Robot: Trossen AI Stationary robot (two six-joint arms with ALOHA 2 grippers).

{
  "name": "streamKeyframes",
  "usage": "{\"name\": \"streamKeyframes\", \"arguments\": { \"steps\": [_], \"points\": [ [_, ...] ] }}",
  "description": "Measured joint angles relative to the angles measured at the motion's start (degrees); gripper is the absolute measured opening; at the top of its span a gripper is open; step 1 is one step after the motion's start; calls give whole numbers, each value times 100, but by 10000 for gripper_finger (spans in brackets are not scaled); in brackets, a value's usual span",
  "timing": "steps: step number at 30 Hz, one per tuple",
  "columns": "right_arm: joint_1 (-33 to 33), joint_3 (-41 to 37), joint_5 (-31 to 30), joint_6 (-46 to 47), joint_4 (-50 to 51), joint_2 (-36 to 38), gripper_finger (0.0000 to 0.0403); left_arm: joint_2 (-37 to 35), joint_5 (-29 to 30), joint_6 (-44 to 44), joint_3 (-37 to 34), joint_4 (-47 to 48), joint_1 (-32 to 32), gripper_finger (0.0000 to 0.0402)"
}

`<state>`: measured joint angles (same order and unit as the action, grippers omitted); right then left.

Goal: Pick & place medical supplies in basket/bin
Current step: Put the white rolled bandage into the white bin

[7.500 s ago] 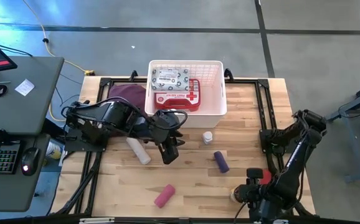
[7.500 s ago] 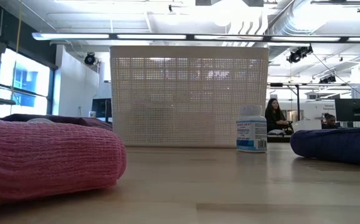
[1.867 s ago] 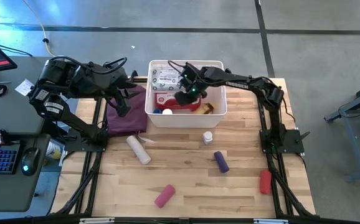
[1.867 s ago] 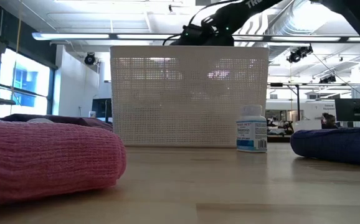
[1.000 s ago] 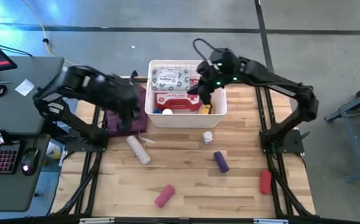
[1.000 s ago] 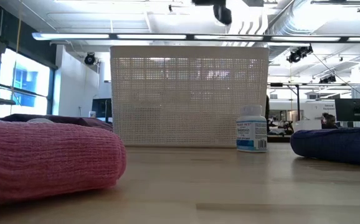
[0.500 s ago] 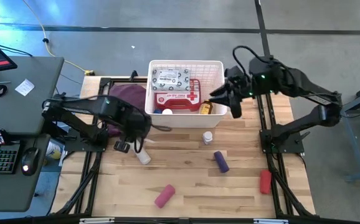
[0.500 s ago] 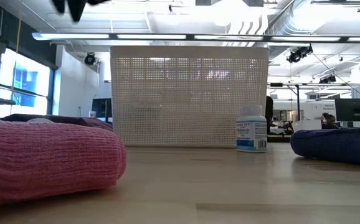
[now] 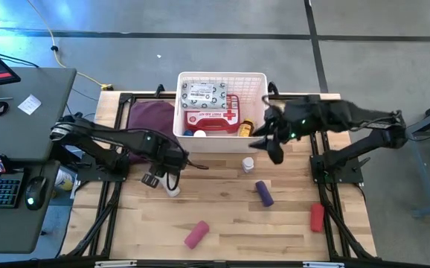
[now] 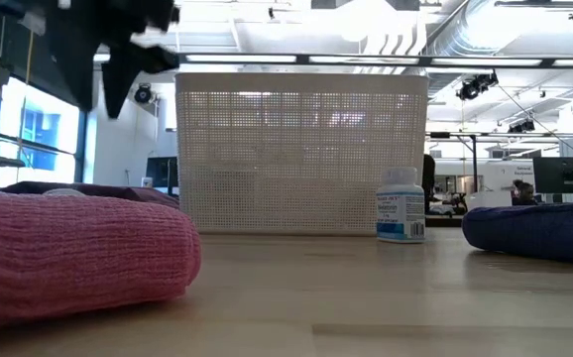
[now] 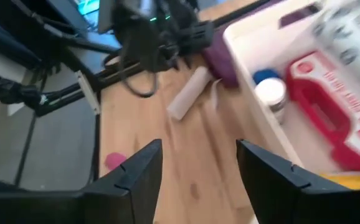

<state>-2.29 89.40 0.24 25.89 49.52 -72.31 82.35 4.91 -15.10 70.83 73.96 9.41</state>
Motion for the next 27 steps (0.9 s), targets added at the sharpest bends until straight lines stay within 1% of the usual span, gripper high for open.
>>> {"name": "streamKeyframes", "arguments": {
  "steps": [2,5,10,14,17,19,22,27],
  "points": [
    [-132,-224,4,171,-181,0,197,0,-16,-30,-253,-92,0,176],
    [-295,-530,1,450,-480,0,197,0,-20,-30,-685,-225,0,199],
    [-469,-878,-5,820,-1093,-2,200,0,-29,-29,-1308,-564,0,261],
    [-551,-909,-128,1011,-1226,-4,200,0,-31,-6,-1613,-922,0,311],
    [-595,-909,-183,1087,-1293,28,201,0,-31,2,-1767,-1196,0,339],
    [-613,-909,-186,1180,-1327,39,201,0,-34,6,-1876,-1444,0,349],
    [-615,-906,-129,1347,-1364,66,200,0,-48,-74,-2075,-1840,0,350],
    [-615,-906,-130,1496,-1398,68,202,0,-114,-149,-2450,-2163,0,332]
  ]
}}
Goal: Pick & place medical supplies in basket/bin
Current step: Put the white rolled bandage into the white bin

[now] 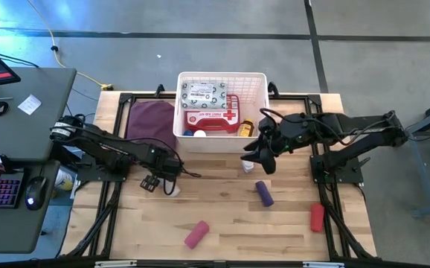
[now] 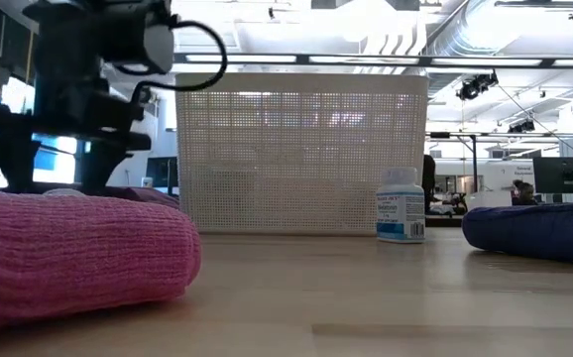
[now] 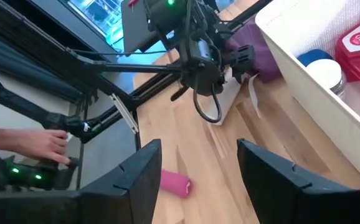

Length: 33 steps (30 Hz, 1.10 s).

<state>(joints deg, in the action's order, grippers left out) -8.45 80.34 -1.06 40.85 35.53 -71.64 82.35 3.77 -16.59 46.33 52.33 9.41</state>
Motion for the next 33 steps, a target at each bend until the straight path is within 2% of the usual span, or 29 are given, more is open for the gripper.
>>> {"name": "streamKeyframes", "arguments": {
  "steps": [6,15,21,27,33],
  "points": [
    [2,0,-6,266,-29,2,201,0,2,-8,-400,-290,0,308],
    [2,0,-4,427,-29,2,201,0,85,24,-479,-757,0,287],
    [2,1,-4,522,-29,2,198,0,-24,174,-412,-491,-2,232],
    [2,1,-4,423,-27,2,196,2,-403,593,176,126,0,165],
    [2,2,-2,318,-27,2,196,2,-775,1119,1484,640,0,159]
  ]
}}
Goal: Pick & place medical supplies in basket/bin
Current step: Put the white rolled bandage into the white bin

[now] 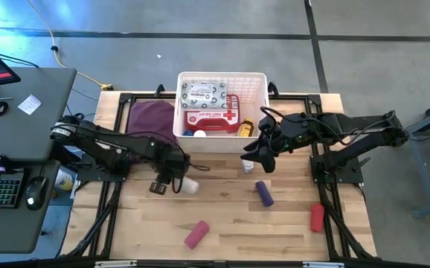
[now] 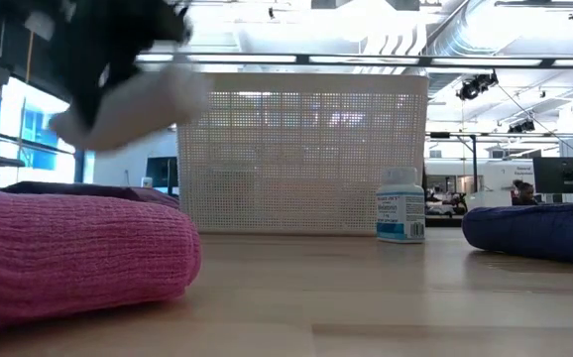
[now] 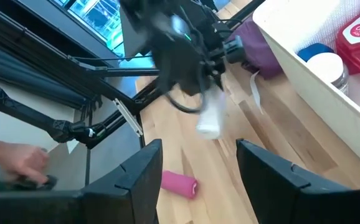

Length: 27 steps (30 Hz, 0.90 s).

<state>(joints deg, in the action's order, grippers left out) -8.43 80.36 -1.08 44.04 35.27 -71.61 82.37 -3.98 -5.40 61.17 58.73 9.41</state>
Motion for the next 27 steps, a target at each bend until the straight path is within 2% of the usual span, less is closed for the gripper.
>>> {"name": "streamKeyframes", "arguments": {
  "steps": [4,7,9,11,13,15,22,27],
  "points": [
    [2,0,45,-55,0,0,197,2,-124,97,1171,221,0,173],
    [2,0,138,-58,2,0,197,0,6,60,2045,300,-1,174],
    [2,0,159,-57,2,0,197,0,399,-63,2492,258,-2,172],
    [2,0,162,-52,2,0,197,-4,1161,-199,2762,109,-2,168],
    [2,0,157,4,2,0,197,-7,1893,-387,2828,-96,-52,165],
    [2,0,117,96,2,0,197,3,2203,-630,2827,-290,-240,164],
    [-90,0,-71,248,-160,2,197,179,2551,-854,2818,-699,-1303,164],
    [-177,2,-498,251,-399,2,197,451,2454,-1218,2821,-957,-2167,164]
  ]
}}
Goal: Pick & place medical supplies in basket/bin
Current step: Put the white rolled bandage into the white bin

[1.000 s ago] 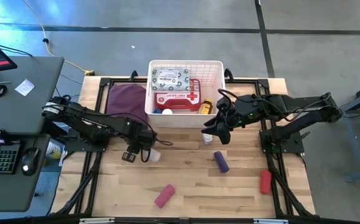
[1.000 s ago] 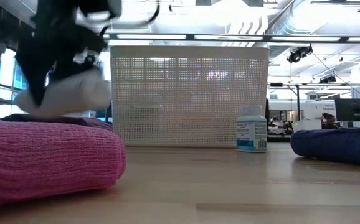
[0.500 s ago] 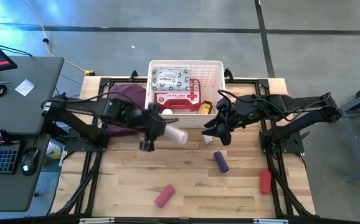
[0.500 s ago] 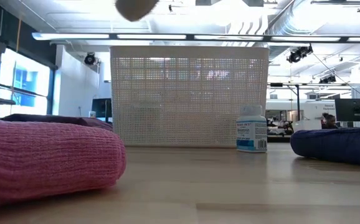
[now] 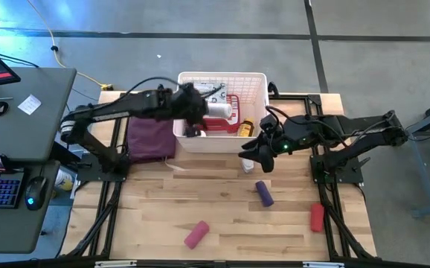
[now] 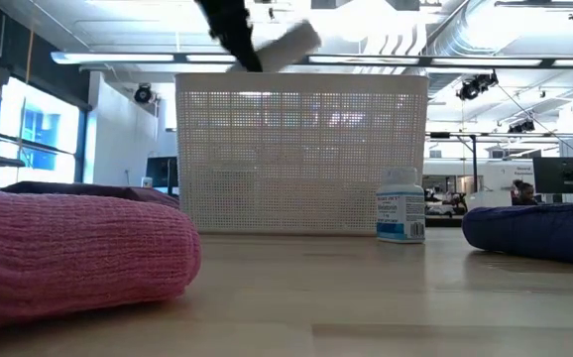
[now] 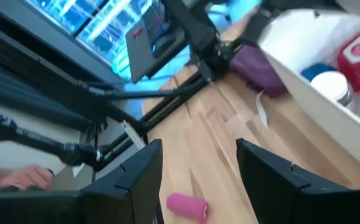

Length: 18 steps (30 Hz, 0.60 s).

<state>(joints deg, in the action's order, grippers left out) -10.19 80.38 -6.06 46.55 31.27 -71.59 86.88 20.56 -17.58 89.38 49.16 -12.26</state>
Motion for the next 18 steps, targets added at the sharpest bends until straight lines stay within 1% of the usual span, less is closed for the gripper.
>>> {"name": "streamKeyframes", "arguments": {
  "steps": [3,8,13,18],
  "points": [
    [2,0,-194,21,-169,0,197,313,-343,-305,-2,212,-365,164],
    [2,2,-429,124,-442,2,197,880,-386,-783,-2,407,-663,165],
    [2,2,-516,157,-590,2,197,1264,-516,-813,-4,486,-952,186],
    [2,2,-538,253,-602,2,197,1368,-543,-797,-4,509,-1187,208]
  ]
}}
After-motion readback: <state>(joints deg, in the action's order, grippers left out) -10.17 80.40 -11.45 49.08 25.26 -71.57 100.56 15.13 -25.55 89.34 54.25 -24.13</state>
